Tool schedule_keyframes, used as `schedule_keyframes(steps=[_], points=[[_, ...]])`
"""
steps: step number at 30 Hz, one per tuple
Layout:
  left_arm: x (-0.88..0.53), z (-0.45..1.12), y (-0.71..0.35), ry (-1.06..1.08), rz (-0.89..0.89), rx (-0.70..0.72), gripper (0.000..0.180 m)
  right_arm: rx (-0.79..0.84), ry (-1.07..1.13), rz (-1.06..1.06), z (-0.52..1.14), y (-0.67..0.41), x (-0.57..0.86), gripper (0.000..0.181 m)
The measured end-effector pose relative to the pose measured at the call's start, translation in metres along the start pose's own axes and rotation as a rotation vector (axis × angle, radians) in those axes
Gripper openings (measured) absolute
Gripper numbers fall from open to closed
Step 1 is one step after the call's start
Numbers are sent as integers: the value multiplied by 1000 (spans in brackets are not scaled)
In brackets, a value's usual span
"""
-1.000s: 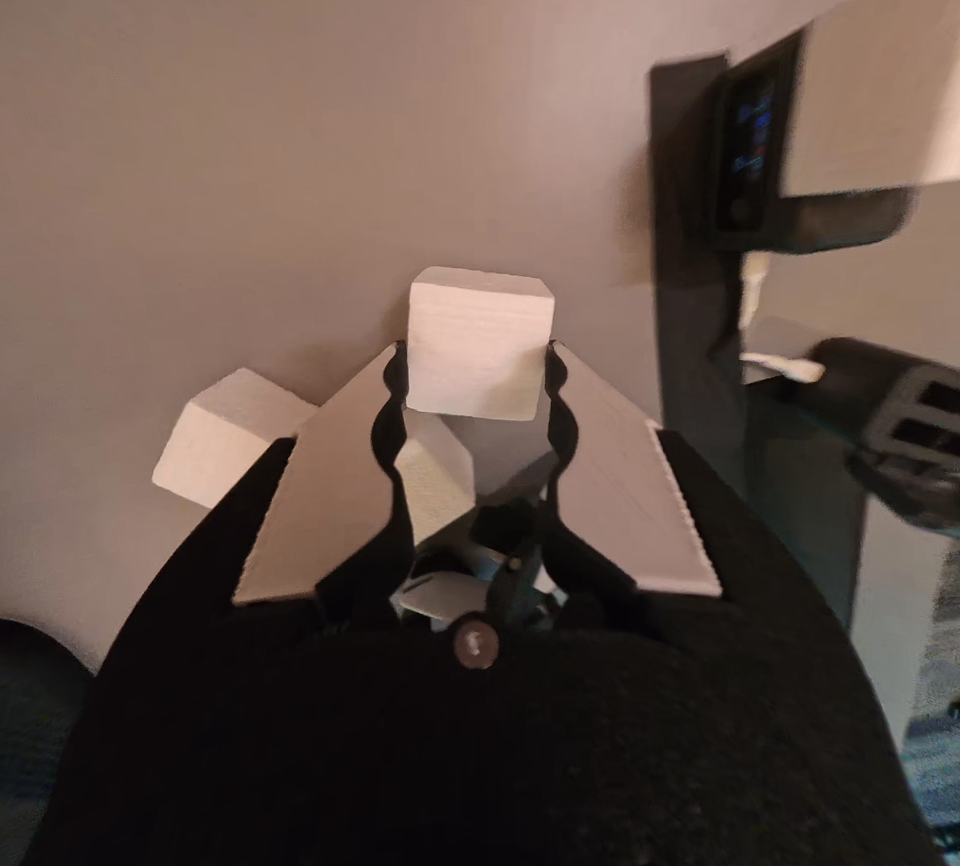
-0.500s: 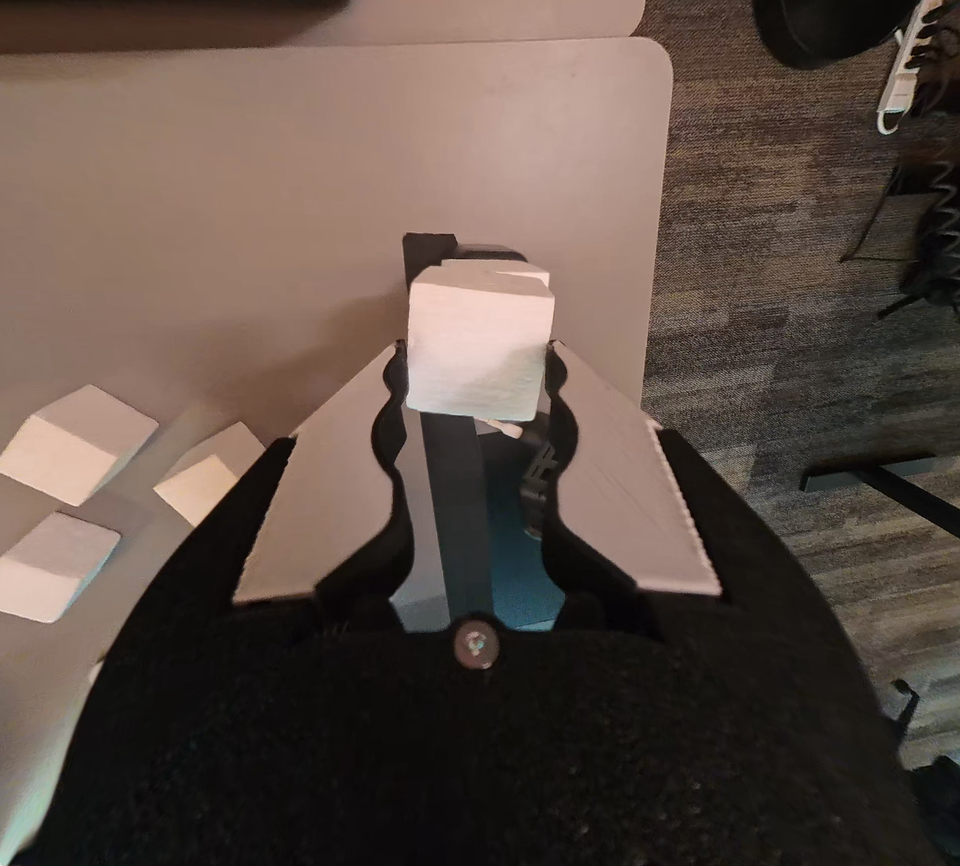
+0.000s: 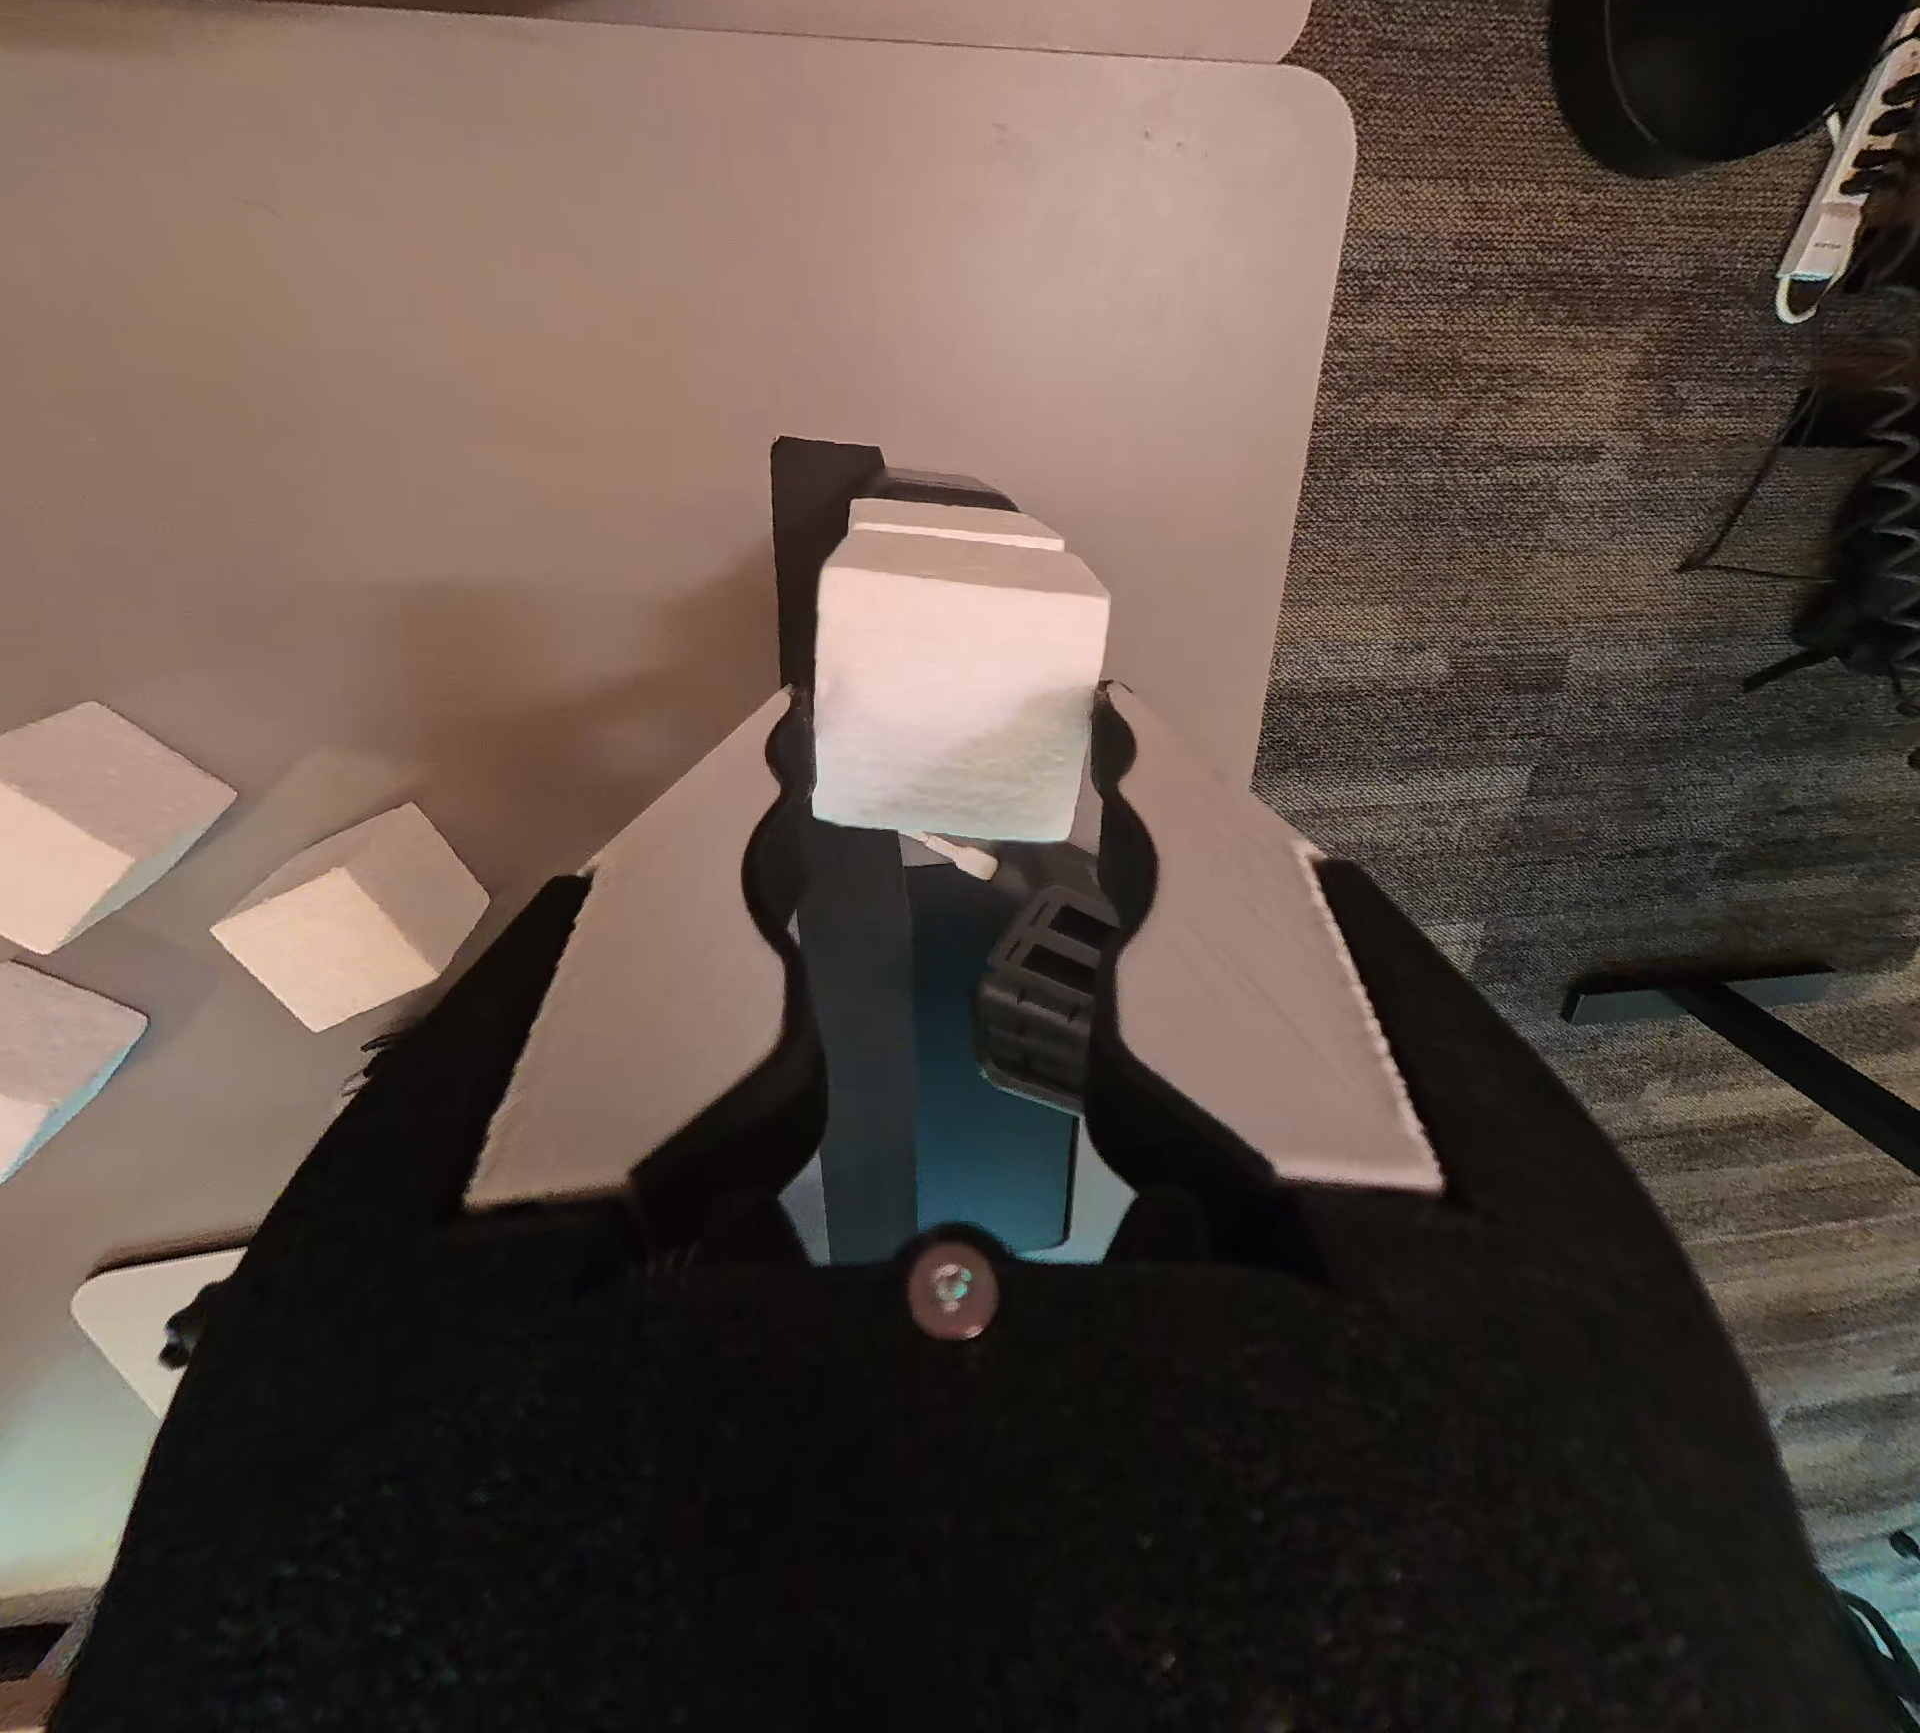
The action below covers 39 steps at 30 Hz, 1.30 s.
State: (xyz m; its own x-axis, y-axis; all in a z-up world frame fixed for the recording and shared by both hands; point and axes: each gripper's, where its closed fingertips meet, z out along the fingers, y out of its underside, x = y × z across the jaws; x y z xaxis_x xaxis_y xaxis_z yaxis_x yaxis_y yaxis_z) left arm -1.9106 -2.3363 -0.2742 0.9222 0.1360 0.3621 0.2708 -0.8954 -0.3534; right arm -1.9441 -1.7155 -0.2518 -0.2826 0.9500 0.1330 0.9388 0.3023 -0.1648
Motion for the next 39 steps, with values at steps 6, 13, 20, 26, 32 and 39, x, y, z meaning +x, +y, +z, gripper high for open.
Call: schedule_keyframes(steps=[6, 13, 20, 26, 32, 39], points=[[0, 2, -3, 8, 8, -2, 21, 15, 24, 9, -1, 3, 3, 62], [-3, 5, -6, 30, 17, 15, 21, 164, 10, 49, -40, 8, -47, 68], [-2, 10, -12, 76, 48, 35, 21, -61, -136, -192, 12, 77, -178, 63], [-4, 7, -8, 69, 73, 48, 21, -183, -156, -207, 44, 112, -202, 68], [-8, 4, 3, 70, 37, 60, 21, -283, -132, -240, 70, 124, -210, 53], [-12, 0, 11, 66, -3, 91, 21, -142, -144, -111, 21, 82, -183, 53]])
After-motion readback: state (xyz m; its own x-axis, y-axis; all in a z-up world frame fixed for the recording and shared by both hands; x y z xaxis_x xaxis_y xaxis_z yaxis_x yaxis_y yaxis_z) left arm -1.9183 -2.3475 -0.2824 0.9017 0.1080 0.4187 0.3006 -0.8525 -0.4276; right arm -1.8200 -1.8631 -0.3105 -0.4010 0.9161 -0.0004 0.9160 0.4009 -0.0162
